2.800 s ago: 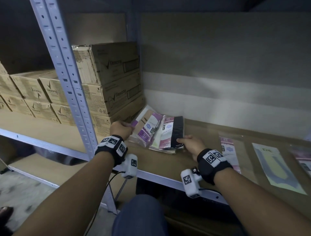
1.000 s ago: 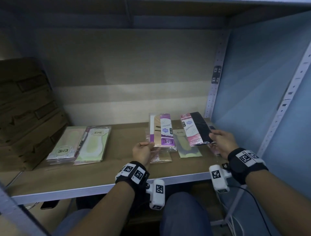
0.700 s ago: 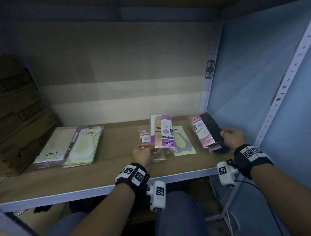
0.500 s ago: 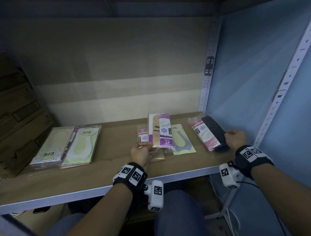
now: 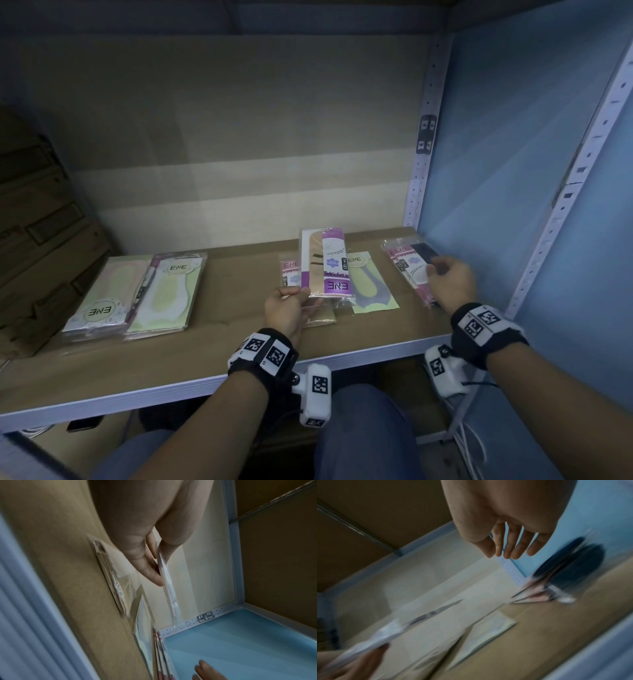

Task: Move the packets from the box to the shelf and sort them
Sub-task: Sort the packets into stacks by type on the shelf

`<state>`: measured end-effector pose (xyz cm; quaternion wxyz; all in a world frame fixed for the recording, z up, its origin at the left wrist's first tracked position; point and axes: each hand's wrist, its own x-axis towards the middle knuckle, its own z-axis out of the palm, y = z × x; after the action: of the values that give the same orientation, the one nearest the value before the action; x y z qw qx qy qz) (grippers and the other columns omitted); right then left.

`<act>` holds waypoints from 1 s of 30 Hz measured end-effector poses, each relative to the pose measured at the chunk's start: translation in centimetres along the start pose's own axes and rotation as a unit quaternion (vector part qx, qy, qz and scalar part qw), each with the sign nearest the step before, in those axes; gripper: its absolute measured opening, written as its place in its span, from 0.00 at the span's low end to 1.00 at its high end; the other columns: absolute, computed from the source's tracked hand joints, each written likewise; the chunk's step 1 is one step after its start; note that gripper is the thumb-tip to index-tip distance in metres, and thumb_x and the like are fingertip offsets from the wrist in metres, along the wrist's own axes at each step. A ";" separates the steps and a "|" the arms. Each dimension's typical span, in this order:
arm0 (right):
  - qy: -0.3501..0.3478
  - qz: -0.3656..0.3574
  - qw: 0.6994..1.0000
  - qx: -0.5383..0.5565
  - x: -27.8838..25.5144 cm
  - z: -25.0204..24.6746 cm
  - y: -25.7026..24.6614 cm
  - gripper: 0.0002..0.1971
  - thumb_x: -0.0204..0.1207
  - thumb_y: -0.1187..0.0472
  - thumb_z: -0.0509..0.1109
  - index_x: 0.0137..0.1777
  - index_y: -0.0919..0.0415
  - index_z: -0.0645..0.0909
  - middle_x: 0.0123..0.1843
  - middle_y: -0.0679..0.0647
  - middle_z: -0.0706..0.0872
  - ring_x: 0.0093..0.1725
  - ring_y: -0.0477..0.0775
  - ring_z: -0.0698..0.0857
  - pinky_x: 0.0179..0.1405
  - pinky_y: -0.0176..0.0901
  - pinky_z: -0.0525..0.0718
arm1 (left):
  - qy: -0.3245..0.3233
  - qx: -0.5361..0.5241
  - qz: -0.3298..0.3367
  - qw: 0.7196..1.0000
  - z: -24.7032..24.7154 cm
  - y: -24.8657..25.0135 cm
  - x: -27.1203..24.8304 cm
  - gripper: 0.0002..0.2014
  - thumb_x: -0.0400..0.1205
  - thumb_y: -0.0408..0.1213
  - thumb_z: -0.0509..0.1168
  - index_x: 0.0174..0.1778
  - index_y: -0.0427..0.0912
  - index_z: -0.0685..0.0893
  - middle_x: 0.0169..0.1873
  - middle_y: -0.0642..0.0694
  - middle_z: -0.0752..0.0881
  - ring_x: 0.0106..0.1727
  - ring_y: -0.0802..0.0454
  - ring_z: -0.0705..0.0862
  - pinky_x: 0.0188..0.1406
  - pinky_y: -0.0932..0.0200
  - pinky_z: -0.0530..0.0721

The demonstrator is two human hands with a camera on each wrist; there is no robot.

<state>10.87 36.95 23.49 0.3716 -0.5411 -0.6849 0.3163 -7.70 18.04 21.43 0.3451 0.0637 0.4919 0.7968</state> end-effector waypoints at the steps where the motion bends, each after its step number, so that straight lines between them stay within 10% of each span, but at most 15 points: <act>1: -0.017 -0.008 0.999 0.028 -1.0 0.5 -0.8 0.13 0.78 0.63 0.67 0.61 0.63 0.84 0.59 0.59 0.87 0.57 0.59 0.84 0.59 0.41 0.76 | -0.002 -0.002 0.001 1.000 0.1 0.1 -0.1 0.10 0.80 0.18 0.63 0.51 0.35 0.73 0.47 0.34 0.84 0.41 0.43 0.89 0.40 0.52 0.91; 7: -0.167 0.017 0.978 0.121 -6.7 4.8 -3.7 0.08 0.77 0.55 0.70 0.55 0.51 0.82 0.51 0.47 0.87 0.46 0.46 0.86 0.48 0.42 0.85 | -0.008 -0.011 0.004 1.000 0.2 0.2 -0.9 0.10 0.79 0.17 0.63 0.48 0.35 0.74 0.47 0.35 0.83 0.42 0.42 0.88 0.40 0.54 0.91; 14: -0.207 0.112 0.927 0.293 -9.6 7.2 -5.7 0.09 0.76 0.71 0.70 0.56 0.69 0.82 0.49 0.62 0.90 0.41 0.57 0.87 0.42 0.50 0.87 | -0.021 -0.004 -0.002 1.000 -0.9 0.5 -1.5 0.10 0.79 0.17 0.63 0.50 0.34 0.74 0.46 0.34 0.84 0.41 0.44 0.88 0.37 0.54 0.91; 20: -0.214 0.068 0.944 0.241 -9.0 5.8 -5.8 0.12 0.79 0.72 0.64 0.61 0.66 0.81 0.51 0.55 0.87 0.38 0.51 0.83 0.41 0.45 0.84 | 0.003 0.164 0.062 0.985 -2.7 2.3 -0.7 0.11 0.76 0.26 0.71 0.50 0.39 0.78 0.54 0.37 0.86 0.55 0.38 0.87 0.60 0.40 0.85; 24: -0.228 0.015 0.966 0.124 -7.8 4.3 -5.7 0.13 0.82 0.67 0.61 0.62 0.57 0.82 0.49 0.54 0.88 0.40 0.52 0.86 0.44 0.49 0.89 | 0.022 0.342 0.229 0.911 -2.8 5.1 -0.7 0.08 0.78 0.30 0.69 0.51 0.41 0.81 0.50 0.47 0.84 0.53 0.51 0.83 0.58 0.54 0.82; 28: -0.253 -0.075 0.964 0.013 -6.3 3.0 -6.0 0.14 0.83 0.67 0.60 0.60 0.55 0.84 0.54 0.50 0.85 0.41 0.43 0.82 0.36 0.35 0.82 | -0.034 0.612 0.350 0.708 -3.8 7.1 0.7 0.15 0.77 0.36 0.67 0.59 0.46 0.82 0.61 0.47 0.81 0.64 0.47 0.77 0.66 0.47 0.76; 30: -0.268 -0.110 0.957 -0.009 -5.9 2.3 -6.4 0.14 0.82 0.68 0.60 0.61 0.59 0.84 0.55 0.51 0.83 0.42 0.39 0.80 0.35 0.29 0.77 | -0.086 0.683 0.309 0.656 -4.3 7.5 1.0 0.15 0.77 0.40 0.66 0.60 0.53 0.83 0.61 0.52 0.83 0.61 0.50 0.79 0.65 0.46 0.77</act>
<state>6.49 29.76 26.64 0.2023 -0.3616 -0.8173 0.4004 -14.04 13.39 25.21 -0.0212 0.4980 0.8175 0.2884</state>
